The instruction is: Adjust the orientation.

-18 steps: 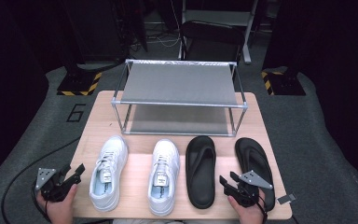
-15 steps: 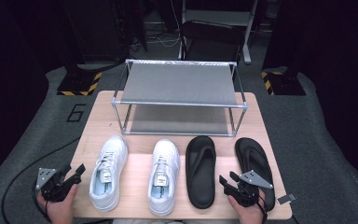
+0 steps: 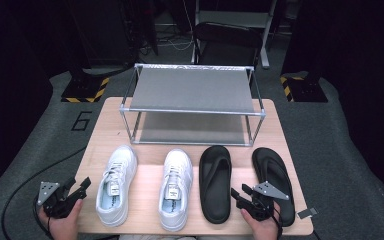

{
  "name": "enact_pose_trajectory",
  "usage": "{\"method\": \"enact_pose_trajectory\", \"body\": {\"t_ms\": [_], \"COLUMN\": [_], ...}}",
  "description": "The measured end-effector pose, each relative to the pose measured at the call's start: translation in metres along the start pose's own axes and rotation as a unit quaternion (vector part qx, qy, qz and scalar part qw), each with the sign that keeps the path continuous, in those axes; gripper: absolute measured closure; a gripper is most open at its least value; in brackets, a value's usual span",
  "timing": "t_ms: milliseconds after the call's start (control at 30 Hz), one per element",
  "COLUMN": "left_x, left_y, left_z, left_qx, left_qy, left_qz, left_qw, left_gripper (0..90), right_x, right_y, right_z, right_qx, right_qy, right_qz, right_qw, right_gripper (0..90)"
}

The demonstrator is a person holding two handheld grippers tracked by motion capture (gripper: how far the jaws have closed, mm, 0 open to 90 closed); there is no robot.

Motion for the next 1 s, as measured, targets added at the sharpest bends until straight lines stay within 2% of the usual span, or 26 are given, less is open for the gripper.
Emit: {"method": "enact_pose_trajectory", "body": {"t_ms": [133, 167, 333, 367, 400, 500, 533, 567, 600, 667, 733, 933, 1000], "left_x": [0.001, 0.002, 0.004, 0.005, 0.006, 0.006, 0.006, 0.006, 0.007, 0.007, 0.007, 0.007, 0.006], "left_y": [0.0, -0.002, -0.007, -0.008, -0.009, -0.01, -0.01, -0.01, -0.011, -0.011, -0.011, -0.011, -0.011], "left_z": [0.0, 0.0, 0.002, 0.001, 0.002, 0.002, 0.003, 0.003, 0.003, 0.003, 0.003, 0.003, 0.003], "left_qx": [-0.007, -0.001, -0.002, -0.011, -0.003, -0.003, -0.002, -0.002, -0.002, -0.003, -0.006, -0.002, 0.0], "left_qy": [-0.004, 0.0, -0.004, -0.006, -0.006, -0.005, -0.004, -0.004, -0.005, -0.006, -0.007, -0.006, -0.01], "left_qz": [-0.005, -0.003, -0.008, -0.012, -0.01, -0.012, -0.012, -0.012, -0.011, -0.011, -0.013, -0.011, -0.012], "left_qw": [1.0, 1.0, 1.0, 0.9999, 0.9999, 0.9999, 0.9999, 0.9999, 0.9999, 0.9999, 0.9999, 0.9999, 0.9999], "left_gripper": [37.2, 37.2, 37.3, 37.3, 37.2, 37.2, 37.2, 37.2, 37.3, 37.2, 37.2, 37.3, 37.3], "right_x": [0.002, 0.004, 0.007, 0.008, 0.008, 0.009, 0.008, 0.008, 0.007, 0.004, 0.001, -0.005, -0.008], "right_y": [0.002, 0.003, 0.008, 0.012, 0.013, 0.016, 0.017, 0.017, 0.018, 0.019, 0.019, 0.016, 0.017], "right_z": [-0.001, -0.001, 0.001, 0.003, 0.003, 0.005, 0.006, 0.006, 0.006, 0.006, 0.007, 0.005, 0.007], "right_qx": [-0.003, -0.001, 0.013, 0.02, 0.024, 0.03, 0.033, 0.033, 0.036, 0.036, 0.039, 0.034, 0.037], "right_qy": [0.006, 0.011, 0.016, 0.016, 0.015, 0.013, 0.022, 0.022, 0.033, 0.031, 0.05, 0.06, 0.075], "right_qz": [-0.015, -0.026, -0.035, -0.038, -0.043, -0.049, -0.055, -0.055, -0.053, -0.049, -0.056, -0.039, -0.042], "right_qw": [0.9999, 0.9996, 0.9992, 0.999, 0.9987, 0.9983, 0.9977, 0.9977, 0.9974, 0.9977, 0.9964, 0.9969, 0.9956], "right_gripper": [46.5, 45.6, 46.0, 48.6, 49.7, 51.9, 52.8, 52.8, 55.2, 57.0, 59.3, 58.9, 53.3]}}
Point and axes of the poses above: each handheld gripper's, and its own axes: y roughly forward along the jaws, z roughly out of its underside, x roughly to its left, the point moved 6 cm from there along y, roughly forward along the jaws, and after that the axes turned 2 degrees about -x, right-handed, at the moved point
